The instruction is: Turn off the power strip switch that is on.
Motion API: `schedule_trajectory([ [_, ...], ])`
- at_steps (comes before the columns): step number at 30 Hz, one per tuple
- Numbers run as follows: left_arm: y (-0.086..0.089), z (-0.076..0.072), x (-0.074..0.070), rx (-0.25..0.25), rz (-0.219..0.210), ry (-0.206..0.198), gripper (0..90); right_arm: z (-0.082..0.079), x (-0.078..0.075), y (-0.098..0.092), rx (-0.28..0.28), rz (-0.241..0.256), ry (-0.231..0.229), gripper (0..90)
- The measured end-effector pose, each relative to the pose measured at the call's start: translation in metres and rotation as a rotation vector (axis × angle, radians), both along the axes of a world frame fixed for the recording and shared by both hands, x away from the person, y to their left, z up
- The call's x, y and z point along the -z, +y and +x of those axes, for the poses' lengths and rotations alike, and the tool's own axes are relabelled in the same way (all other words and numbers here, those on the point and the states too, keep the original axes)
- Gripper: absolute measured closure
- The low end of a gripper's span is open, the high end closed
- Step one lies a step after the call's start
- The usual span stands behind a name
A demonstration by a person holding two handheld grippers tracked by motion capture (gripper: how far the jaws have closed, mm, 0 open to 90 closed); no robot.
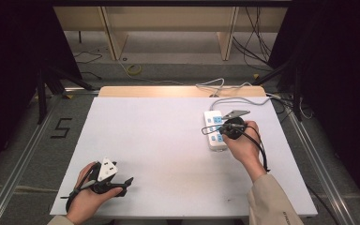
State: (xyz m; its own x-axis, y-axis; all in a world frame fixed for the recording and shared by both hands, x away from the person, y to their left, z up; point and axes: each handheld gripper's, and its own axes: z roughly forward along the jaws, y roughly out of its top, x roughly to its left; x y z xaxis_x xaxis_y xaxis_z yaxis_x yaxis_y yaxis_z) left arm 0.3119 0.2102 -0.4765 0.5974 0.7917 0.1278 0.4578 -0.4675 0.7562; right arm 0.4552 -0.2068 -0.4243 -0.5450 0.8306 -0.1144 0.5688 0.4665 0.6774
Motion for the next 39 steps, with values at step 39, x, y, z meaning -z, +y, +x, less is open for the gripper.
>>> schedule_trajectory([
  [39,0.000,0.000,0.000,0.000,-0.009,-0.002,17.9,0.034,-0.003,0.008,0.033,-0.012,0.029,90.0],
])
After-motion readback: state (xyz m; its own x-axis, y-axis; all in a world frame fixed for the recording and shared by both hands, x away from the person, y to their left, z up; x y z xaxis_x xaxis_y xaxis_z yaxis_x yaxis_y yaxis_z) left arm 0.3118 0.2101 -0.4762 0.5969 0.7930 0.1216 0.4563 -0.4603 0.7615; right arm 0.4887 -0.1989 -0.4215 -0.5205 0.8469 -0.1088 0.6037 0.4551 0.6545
